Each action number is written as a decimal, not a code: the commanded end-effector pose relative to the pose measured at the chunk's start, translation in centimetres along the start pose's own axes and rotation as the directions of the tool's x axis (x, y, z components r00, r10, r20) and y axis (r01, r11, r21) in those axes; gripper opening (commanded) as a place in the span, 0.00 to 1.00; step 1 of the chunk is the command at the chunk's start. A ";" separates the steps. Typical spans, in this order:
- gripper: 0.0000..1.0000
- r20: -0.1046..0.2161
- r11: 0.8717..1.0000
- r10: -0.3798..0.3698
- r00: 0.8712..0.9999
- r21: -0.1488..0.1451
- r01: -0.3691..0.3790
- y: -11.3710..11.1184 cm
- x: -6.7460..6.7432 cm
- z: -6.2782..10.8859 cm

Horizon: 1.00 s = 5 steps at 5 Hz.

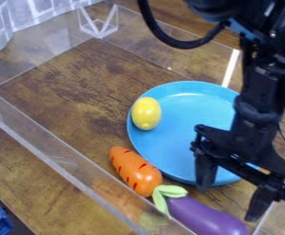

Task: Remove the lemon from the blue tray and put it on the table

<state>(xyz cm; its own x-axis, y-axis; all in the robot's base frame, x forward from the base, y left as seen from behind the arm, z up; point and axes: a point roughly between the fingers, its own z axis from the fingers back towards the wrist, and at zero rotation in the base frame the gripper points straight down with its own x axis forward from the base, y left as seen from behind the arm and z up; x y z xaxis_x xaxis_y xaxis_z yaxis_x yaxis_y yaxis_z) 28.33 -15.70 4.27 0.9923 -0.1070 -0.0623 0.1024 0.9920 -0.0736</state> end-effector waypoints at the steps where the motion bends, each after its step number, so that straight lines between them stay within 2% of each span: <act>1: 1.00 0.044 0.999 0.047 0.998 -0.008 -0.046 0.7 0.6 0.2; 3: 1.00 0.036 0.996 0.094 0.995 0.004 -0.094 0.3 0.7 -1.5; 5: 1.00 0.043 0.993 0.116 0.992 0.014 -0.116 0.5 2.2 -2.0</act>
<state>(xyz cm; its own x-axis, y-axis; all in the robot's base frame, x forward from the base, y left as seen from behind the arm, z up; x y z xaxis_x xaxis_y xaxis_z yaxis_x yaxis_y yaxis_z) 30.36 -15.66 2.04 0.9993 0.0011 -0.0376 -0.0031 0.9986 -0.0531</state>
